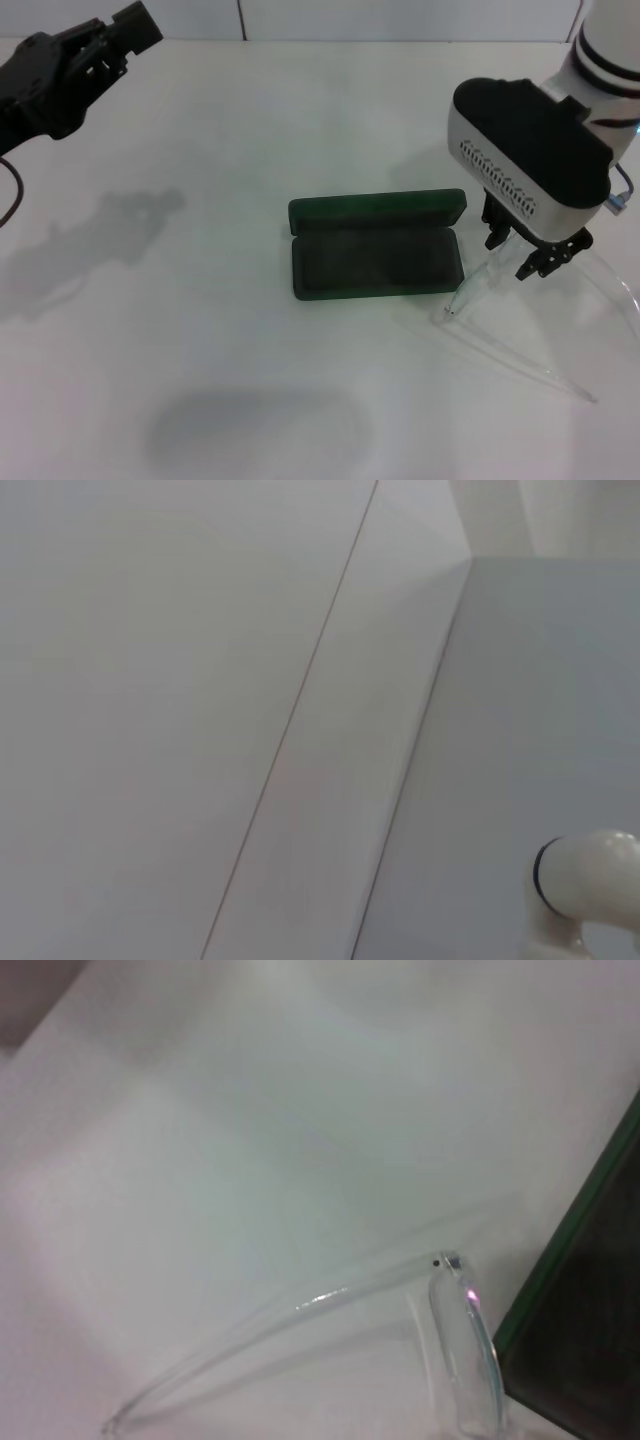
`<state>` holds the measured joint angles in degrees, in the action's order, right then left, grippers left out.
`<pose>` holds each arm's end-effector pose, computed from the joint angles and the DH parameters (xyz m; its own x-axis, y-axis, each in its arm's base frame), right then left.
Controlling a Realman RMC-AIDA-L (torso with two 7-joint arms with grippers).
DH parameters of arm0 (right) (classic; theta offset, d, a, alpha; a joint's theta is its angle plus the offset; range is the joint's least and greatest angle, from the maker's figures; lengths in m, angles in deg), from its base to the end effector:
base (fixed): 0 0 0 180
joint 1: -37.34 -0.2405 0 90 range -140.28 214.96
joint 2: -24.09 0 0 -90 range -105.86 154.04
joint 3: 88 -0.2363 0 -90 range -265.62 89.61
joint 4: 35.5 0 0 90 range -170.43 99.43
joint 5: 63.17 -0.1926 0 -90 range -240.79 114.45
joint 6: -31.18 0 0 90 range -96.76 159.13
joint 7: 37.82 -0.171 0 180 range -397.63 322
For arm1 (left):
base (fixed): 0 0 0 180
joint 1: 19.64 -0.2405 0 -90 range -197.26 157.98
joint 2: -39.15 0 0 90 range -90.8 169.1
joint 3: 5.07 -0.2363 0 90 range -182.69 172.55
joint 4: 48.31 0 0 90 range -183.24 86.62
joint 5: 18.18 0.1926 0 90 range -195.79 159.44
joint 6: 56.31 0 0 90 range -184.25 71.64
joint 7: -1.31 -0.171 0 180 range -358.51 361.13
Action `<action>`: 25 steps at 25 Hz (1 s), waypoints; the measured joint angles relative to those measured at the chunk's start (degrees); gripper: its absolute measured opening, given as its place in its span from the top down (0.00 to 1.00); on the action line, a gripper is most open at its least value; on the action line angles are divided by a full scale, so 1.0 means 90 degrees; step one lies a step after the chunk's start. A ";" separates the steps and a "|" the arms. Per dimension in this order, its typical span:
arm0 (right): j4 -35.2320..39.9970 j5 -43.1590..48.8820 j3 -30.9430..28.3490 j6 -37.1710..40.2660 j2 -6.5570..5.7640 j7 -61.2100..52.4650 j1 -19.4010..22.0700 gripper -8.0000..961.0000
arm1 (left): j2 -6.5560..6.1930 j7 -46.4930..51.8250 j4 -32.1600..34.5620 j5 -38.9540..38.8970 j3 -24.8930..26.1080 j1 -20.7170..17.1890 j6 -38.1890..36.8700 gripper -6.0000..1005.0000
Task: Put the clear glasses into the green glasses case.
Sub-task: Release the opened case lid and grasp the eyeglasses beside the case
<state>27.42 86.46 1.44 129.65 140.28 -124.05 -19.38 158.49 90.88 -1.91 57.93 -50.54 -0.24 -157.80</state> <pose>0.1276 0.3465 -0.0308 0.6001 0.5790 0.5520 0.4676 -0.8137 0.3453 -0.1812 0.2925 0.0715 0.3882 0.1855 0.9027 0.4804 -0.8767 -0.0264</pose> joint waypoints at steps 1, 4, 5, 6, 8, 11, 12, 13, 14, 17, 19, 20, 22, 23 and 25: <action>-0.0084 -0.0002 0.0039 -0.0094 0.0000 0.0047 -0.0007 0.59 | 0.0000 -0.0001 0.0000 0.0000 0.0000 0.0005 0.0001 0.93; -0.0203 -0.0004 0.0118 -0.0269 0.0001 0.0129 -0.0018 0.59 | 0.0000 -0.0007 0.0000 0.0001 0.0000 0.0009 0.0006 0.93; -0.0242 -0.0004 0.0138 -0.0332 0.0000 0.0161 -0.0021 0.59 | 0.0000 -0.0009 0.0000 0.0001 0.0000 0.0006 0.0008 0.93; -0.0278 -0.0004 0.0155 -0.0389 0.0000 0.0199 -0.0025 0.59 | 0.0000 -0.0011 0.0000 0.0001 0.0001 -0.0001 0.0011 0.93; -0.0368 -0.0004 0.0166 -0.0517 0.0000 0.0286 -0.0051 0.59 | 0.0000 -0.0011 0.0000 0.0001 0.0005 -0.0013 0.0021 0.93; -0.0464 -0.0004 0.0169 -0.0615 0.0000 0.0369 -0.0095 0.59 | 0.0000 -0.0011 0.0000 0.0001 0.0008 -0.0022 0.0035 0.93; -0.0511 -0.0004 0.0169 -0.0644 0.0000 0.0404 -0.0110 0.59 | 0.0000 -0.0011 0.0000 0.0001 0.0008 -0.0022 0.0039 0.93; -0.0551 -0.0004 0.0169 -0.0672 0.0001 0.0420 -0.0125 0.59 | 0.0002 -0.0011 0.0000 0.0001 0.0008 -0.0022 0.0045 0.93; -0.0605 -0.0005 0.0169 -0.0704 0.0000 0.0435 -0.0146 0.59 | 0.0004 -0.0012 0.0000 0.0001 0.0008 -0.0022 0.0054 0.93; -0.0791 -0.0005 0.0176 -0.0788 0.0000 0.0454 -0.0229 0.59 | 0.0008 -0.0011 0.0000 0.0001 0.0007 -0.0030 0.0064 0.93; -0.0868 -0.0008 0.0185 -0.0808 0.0000 0.0468 -0.0260 0.59 | 0.0010 -0.0011 0.0000 0.0001 0.0006 -0.0040 0.0066 0.93; -0.0881 -0.0012 0.0196 -0.0810 0.0000 0.0479 -0.0261 0.59 | 0.0010 -0.0011 0.0000 0.0000 0.0005 -0.0042 0.0067 0.93; -0.0888 -0.0034 0.0219 -0.0813 0.0000 0.0503 -0.0257 0.59 | 0.0010 -0.0011 -0.0036 0.0000 0.0004 -0.0041 0.0068 0.93; -0.0892 -0.0054 0.0232 -0.0813 0.0000 0.0517 -0.0252 0.60 | 0.0009 -0.0011 -0.0064 0.0000 0.0004 -0.0035 0.0068 0.93; -0.0897 -0.0105 0.0239 -0.0816 0.0000 0.0529 -0.0252 0.60 | -0.0001 -0.0037 -0.0142 0.0000 0.0004 -0.0010 0.0069 0.93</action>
<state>19.35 85.51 3.59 122.30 140.28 -119.29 -21.65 158.48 90.55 -3.19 57.93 -50.51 -0.33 -157.19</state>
